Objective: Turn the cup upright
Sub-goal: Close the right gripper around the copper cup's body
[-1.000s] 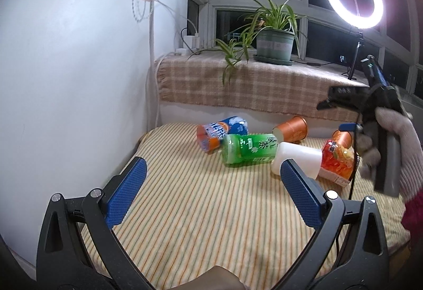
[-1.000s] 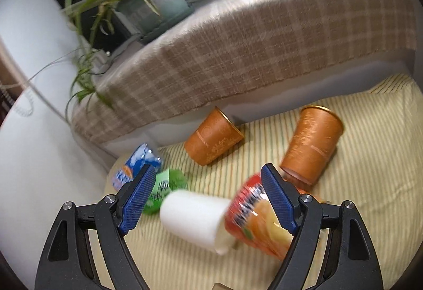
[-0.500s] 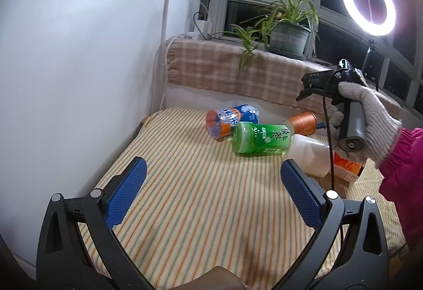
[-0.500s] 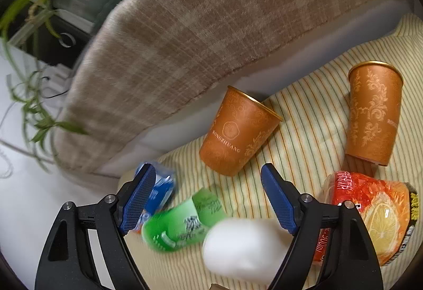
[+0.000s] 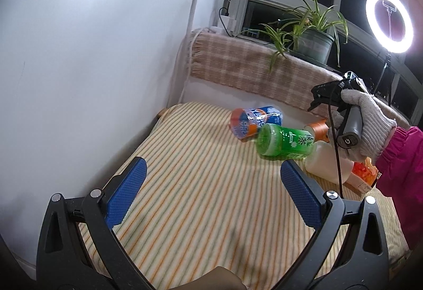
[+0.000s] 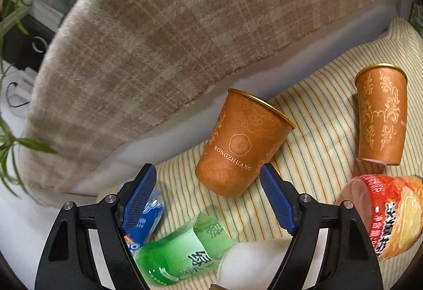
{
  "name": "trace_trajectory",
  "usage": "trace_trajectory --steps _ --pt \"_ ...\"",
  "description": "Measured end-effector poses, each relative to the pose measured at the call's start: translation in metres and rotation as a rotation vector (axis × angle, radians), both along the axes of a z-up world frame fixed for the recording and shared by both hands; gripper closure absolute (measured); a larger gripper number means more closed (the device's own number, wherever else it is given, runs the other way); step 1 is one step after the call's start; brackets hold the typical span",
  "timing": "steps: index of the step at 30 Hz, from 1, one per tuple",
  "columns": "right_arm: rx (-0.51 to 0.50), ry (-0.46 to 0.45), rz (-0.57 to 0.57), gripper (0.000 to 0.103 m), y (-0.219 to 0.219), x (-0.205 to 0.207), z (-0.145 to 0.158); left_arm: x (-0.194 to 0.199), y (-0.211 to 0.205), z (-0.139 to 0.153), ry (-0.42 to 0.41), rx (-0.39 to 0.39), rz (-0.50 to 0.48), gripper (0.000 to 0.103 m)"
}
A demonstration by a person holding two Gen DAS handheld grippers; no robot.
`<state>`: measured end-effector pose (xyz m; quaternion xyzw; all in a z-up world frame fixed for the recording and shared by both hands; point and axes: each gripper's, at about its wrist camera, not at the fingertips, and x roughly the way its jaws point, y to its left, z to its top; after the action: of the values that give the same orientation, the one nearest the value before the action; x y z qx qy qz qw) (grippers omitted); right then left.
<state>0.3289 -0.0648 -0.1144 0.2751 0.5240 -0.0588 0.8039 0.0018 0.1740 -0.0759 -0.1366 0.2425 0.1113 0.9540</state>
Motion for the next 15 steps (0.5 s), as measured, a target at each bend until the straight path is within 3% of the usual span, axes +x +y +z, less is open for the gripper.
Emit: trace_trajectory --steps 8,15 --pt "-0.022 0.048 -0.077 0.027 0.011 0.020 -0.021 -0.001 0.018 -0.005 -0.002 -0.021 0.014 0.000" --pt "-0.021 0.094 -0.117 0.037 0.012 0.038 -0.040 0.000 0.024 -0.008 0.000 -0.028 0.022 0.000"
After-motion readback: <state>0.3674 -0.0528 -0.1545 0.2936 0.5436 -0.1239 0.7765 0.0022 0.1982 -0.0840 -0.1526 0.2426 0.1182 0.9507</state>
